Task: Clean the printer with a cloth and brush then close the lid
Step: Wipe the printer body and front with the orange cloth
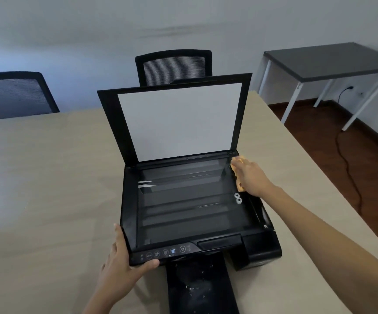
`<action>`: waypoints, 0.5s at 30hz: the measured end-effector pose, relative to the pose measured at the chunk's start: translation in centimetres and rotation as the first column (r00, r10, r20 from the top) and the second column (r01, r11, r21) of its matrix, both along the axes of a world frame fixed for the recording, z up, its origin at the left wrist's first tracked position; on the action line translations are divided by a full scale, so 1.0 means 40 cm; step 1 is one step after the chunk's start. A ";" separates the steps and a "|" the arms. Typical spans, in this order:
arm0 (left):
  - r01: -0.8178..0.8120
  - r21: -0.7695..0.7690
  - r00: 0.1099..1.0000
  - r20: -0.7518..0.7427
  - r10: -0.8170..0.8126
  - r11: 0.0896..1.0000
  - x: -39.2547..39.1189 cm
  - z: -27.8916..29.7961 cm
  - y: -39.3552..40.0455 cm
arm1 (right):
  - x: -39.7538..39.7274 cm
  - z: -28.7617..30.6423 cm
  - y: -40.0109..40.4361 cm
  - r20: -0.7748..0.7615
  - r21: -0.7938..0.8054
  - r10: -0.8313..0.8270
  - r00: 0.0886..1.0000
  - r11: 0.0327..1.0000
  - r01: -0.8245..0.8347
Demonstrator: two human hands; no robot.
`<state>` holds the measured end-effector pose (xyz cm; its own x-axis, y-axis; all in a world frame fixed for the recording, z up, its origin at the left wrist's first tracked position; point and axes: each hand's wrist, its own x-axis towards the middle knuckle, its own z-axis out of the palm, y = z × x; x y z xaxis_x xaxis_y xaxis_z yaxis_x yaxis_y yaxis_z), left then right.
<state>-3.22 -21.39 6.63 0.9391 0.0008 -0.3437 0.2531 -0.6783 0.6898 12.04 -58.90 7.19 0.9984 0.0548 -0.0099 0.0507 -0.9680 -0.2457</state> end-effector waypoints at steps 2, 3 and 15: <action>-0.006 0.000 1.000 -0.018 0.006 1.000 0.003 -0.006 -0.001 | -0.111 -0.018 -0.014 0.024 0.022 0.016 1.000 1.000 -0.016; -0.011 0.001 1.000 -0.023 0.011 1.000 0.003 -0.010 -0.001 | -0.171 -0.026 -0.020 0.032 0.033 0.029 0.999 0.999 -0.030; 0.022 0.047 1.000 0.019 -0.023 0.999 0.004 -0.022 0.008 | 0.043 0.017 0.003 -0.083 0.016 -0.002 0.997 1.000 0.003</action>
